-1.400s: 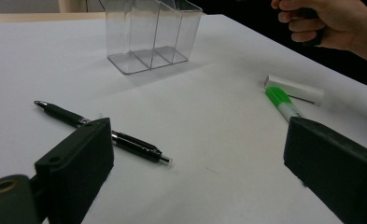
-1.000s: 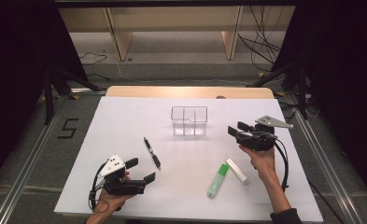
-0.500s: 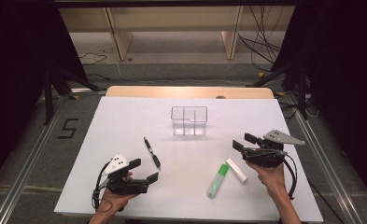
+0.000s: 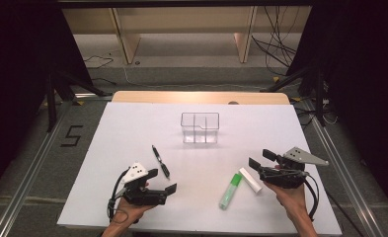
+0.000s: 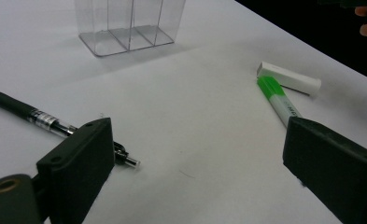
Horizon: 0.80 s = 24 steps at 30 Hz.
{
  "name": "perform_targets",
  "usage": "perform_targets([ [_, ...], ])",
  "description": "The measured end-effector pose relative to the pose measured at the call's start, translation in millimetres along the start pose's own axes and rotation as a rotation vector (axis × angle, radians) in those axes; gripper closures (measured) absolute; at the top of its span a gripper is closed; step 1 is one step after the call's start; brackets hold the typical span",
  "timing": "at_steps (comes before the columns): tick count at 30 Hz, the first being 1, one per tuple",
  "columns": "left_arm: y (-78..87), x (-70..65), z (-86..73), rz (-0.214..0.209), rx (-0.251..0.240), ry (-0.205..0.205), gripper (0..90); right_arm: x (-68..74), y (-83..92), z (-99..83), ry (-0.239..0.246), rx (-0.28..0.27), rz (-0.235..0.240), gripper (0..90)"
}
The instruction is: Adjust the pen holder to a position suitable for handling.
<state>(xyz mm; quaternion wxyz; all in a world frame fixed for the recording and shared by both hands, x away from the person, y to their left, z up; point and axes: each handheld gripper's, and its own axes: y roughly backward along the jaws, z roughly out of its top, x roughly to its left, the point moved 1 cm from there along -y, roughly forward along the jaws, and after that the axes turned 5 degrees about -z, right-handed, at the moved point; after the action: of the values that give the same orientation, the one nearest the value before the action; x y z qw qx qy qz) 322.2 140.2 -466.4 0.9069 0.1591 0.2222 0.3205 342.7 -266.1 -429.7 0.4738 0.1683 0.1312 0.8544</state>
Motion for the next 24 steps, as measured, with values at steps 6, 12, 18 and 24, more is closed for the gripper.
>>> perform_targets([
  [6,-9.9,-5.3,2.4,-0.013,0.028,0.004,8.6,-0.4,6.9,-10.8,-0.015,0.004,-0.003,26.3],
  [12,-17.7,-9.9,5.4,-0.019,0.05,0.016,8.8,-1.3,14.6,-18.5,-0.033,0.004,-0.011,25.3],
  [18,-26.3,-16.7,9.4,-0.026,0.065,0.007,8.7,-2.1,23.1,-25.2,-0.044,-0.005,-0.024,24.6],
  [24,-36.4,-23.2,11.3,-0.038,0.097,0.0,8.7,0.9,27.7,-29.4,-0.041,-0.004,-0.023,23.9],
])
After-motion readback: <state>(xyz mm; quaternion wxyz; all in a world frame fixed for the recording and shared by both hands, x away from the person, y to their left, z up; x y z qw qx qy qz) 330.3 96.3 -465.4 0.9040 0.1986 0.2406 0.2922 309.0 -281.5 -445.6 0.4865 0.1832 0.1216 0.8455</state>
